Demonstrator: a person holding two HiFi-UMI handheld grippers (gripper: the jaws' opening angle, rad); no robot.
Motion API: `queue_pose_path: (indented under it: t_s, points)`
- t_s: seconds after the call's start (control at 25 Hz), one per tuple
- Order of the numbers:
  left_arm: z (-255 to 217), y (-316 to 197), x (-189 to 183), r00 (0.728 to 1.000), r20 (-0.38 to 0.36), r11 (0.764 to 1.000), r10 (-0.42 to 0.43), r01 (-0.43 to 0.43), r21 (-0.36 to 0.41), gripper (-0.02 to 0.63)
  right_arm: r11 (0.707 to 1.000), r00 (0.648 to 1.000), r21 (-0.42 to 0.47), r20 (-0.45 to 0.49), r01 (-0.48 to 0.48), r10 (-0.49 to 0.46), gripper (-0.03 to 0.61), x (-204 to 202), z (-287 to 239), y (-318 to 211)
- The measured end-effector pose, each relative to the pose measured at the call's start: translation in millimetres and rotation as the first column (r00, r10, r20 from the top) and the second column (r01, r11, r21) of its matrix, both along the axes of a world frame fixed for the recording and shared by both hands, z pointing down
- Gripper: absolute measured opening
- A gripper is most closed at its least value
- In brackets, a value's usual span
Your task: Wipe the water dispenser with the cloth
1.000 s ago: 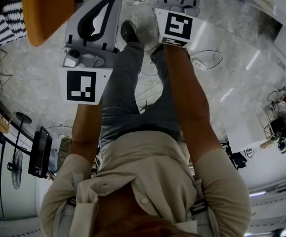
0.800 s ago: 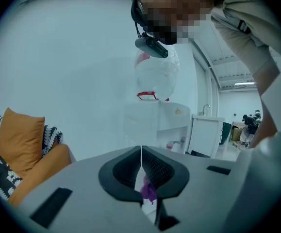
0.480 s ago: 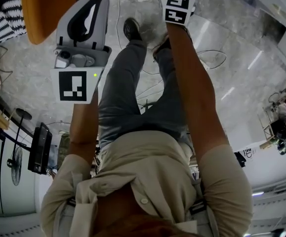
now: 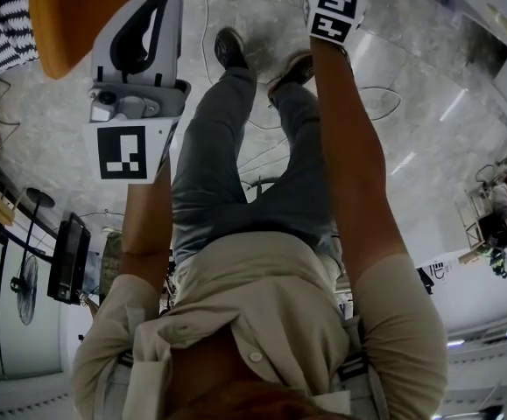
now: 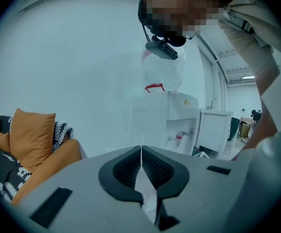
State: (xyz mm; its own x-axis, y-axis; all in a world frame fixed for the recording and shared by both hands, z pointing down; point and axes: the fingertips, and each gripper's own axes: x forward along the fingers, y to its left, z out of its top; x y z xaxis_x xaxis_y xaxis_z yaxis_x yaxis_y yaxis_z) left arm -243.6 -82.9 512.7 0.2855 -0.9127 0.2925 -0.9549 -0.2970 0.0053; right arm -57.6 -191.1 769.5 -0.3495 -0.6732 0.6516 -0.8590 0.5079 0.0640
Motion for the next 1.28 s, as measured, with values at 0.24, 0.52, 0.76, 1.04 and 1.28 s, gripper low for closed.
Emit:
queue_pose_path:
  t_s: [0.24, 0.52, 0.76, 1.04, 1.28]
  points:
    - [-0.7, -1.7, 14.9, 1.000, -0.001, 1.000, -0.008, 0.008, 0.000, 0.021, 0.996, 0.995, 0.025, -0.056, -0.081, 0.082, 0.078, 85.6, -0.6, -17.1]
    - [-6.2, -5.2, 35.4, 1.000, 0.009, 1.000, 0.000, 0.000, 0.006, 0.021, 0.977, 0.970, 0.076, -0.128, -0.199, 0.208, 0.075, 174.1, -15.3, -22.8]
    - [-3.7, -3.4, 50.9, 1.000, 0.018, 1.000, 0.014, -0.014, 0.000, 0.021, 0.903, 0.907, -0.097, 0.015, -0.418, 0.421, 0.075, 211.8, 20.8, 6.2]
    - [0.4, 3.2, 60.1, 0.999, 0.038, 1.000, 0.015, -0.015, -0.006, 0.021, 0.884, 0.867, -0.264, 0.225, -0.386, 0.445, 0.069, 135.2, 56.5, 10.8]
    - [7.1, 9.1, 57.0, 0.998, 0.067, 1.000, 0.008, -0.008, 0.003, 0.021, 0.959, 0.939, -0.241, 0.269, -0.148, 0.213, 0.071, 38.1, 74.4, 21.7]
